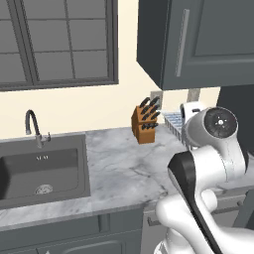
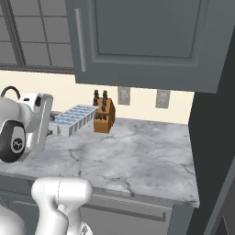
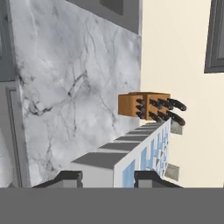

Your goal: The ice cube tray has been filled with water. Take the tray and place it in the freezer to make ice. Close the freezer door after placing the tray.

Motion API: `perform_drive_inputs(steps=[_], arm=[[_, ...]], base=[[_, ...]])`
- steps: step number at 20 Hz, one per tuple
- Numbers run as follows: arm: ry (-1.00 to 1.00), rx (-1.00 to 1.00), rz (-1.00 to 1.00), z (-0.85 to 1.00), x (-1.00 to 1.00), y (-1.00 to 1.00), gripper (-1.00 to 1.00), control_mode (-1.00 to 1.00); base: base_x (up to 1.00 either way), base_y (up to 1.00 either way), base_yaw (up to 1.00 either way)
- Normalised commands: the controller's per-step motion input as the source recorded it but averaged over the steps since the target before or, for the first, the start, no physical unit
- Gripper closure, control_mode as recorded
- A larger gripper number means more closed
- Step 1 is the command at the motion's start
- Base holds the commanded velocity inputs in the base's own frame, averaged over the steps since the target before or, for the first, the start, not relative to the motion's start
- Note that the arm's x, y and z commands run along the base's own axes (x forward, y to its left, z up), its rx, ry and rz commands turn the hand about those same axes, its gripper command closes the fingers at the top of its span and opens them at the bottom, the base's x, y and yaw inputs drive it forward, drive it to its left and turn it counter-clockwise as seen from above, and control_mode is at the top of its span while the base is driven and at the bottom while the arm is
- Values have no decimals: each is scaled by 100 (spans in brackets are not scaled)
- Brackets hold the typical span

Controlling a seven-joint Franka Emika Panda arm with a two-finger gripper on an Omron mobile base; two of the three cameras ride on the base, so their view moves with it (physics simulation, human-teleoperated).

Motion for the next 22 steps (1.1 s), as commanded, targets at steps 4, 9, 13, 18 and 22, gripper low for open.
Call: perform_drive_inputs(steps=[4, 9, 13, 18, 22], arm=[[-14, -3, 0, 0, -16, 0, 100, -100], [-19, -4, 0, -5, 29, 0, 100, -100], [-16, -1, 0, -16, 48, 0, 100, -100], [-3, 0, 0, -9, 30, 0, 100, -100], [0, 0, 0, 0, 3, 0, 100, -100]], base=[[0, 0, 0], [0, 0, 0], [0, 0, 0], [0, 0, 0], [0, 0, 0]])
